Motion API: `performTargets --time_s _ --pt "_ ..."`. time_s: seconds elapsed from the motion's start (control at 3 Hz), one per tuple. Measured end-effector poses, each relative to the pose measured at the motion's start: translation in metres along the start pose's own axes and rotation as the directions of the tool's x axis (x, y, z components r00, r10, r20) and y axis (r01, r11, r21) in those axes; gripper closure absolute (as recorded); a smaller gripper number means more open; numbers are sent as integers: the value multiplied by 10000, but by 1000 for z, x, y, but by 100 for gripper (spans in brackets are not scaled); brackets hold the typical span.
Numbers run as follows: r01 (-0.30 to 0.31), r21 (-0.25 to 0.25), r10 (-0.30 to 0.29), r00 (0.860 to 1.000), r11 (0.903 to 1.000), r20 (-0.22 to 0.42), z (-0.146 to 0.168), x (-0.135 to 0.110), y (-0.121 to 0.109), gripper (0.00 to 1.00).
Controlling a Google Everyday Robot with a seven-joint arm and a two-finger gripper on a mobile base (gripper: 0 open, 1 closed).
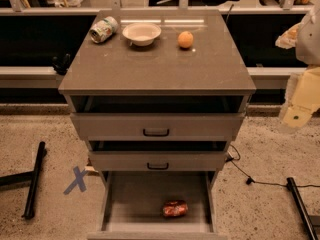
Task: Pick coke can from bottom drawer and place on counter
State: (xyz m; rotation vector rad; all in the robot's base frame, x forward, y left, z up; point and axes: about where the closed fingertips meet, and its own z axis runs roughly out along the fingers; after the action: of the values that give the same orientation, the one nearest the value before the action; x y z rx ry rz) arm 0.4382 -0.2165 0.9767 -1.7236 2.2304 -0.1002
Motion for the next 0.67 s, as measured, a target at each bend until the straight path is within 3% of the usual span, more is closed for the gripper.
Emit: performTargets --time_s 0.33,0.67 --pt "0 0 0 10000 10000 0 0 0 0 0" --pt "194 -213 -185 9990 9996 413 9 0 3 0"
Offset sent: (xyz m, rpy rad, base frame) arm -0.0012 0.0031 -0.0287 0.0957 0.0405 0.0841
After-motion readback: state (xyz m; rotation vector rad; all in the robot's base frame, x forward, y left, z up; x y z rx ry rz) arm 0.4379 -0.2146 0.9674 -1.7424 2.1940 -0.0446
